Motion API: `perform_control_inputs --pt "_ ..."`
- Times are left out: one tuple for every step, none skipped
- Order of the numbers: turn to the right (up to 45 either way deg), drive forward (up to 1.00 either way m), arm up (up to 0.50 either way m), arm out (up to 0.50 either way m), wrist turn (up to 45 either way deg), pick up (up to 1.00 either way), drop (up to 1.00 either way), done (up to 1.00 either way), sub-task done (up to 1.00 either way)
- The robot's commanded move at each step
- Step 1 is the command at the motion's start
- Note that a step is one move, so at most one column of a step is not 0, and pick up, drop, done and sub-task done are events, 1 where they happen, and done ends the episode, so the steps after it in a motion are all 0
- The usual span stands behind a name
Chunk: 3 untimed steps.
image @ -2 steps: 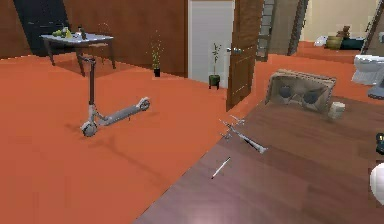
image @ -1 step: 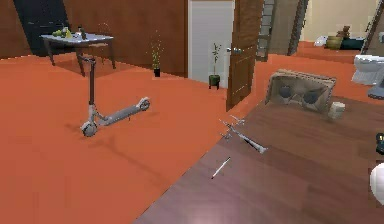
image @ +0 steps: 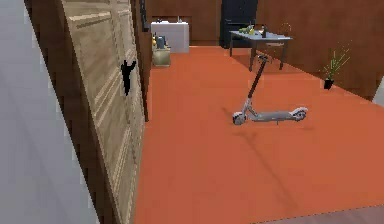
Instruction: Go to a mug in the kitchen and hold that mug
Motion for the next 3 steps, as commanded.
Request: perform_control_inputs --pt "-3.0 0.00 0.00 0.00 0.0 0.00 0.00 0.00 0.00" --pt "0.0 1.00 0.00 0.00 0.0 0.00 0.00 0.00 0.00" --pt "0.0 1.00 0.00 0.00 0.0 0.00 0.00 0.00 0.00"
